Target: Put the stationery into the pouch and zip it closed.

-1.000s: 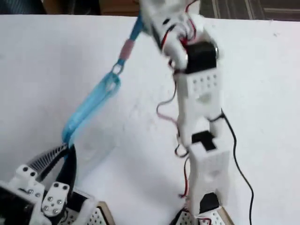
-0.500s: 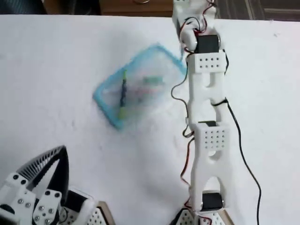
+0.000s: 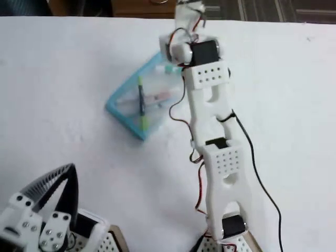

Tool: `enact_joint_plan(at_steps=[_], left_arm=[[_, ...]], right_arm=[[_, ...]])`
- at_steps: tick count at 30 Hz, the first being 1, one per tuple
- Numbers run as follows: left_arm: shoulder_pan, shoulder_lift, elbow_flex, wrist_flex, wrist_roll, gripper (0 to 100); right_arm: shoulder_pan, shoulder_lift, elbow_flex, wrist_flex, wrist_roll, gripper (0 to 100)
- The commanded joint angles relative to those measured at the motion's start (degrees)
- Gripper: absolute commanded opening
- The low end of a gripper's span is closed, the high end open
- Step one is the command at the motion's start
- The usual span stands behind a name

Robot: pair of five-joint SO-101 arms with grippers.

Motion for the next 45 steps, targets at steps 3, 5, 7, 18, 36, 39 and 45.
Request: enact_joint_plan(at_steps=[3,5,7,18,36,39,45], left_arm=[[-4.1,0.2,8.1,-1.9,0.4,7],[-6.9,0.2,10.2,-4.2,0.4,12],[-11.4,0.2,12.0,-6.9,0.4,16],[-32.7,-0.1,36.6,-29.6,-0.2,17],[-36.3,-0.2,52.7,-40.9,-4.1,2],[-36.3,-0.3,57.1,-44.1,-4.1,2],[-36.4,-0.3,61.4,-47.1,-4.2,2]], right_arm=[[-1.1,-5.1,-1.6,10.9,3.2,30.7],[-1.4,-7.0,-1.1,10.9,4.0,40.5],[-3.1,-10.0,-0.8,10.9,5.1,41.3],[-9.1,-40.3,35.4,10.9,5.3,17.5],[-9.0,-111.8,119.6,-7.3,5.7,1.9],[-9.0,-124.4,134.9,-11.1,6.2,1.9],[-2.8,-146.5,149.5,-14.7,12.3,1.9]])
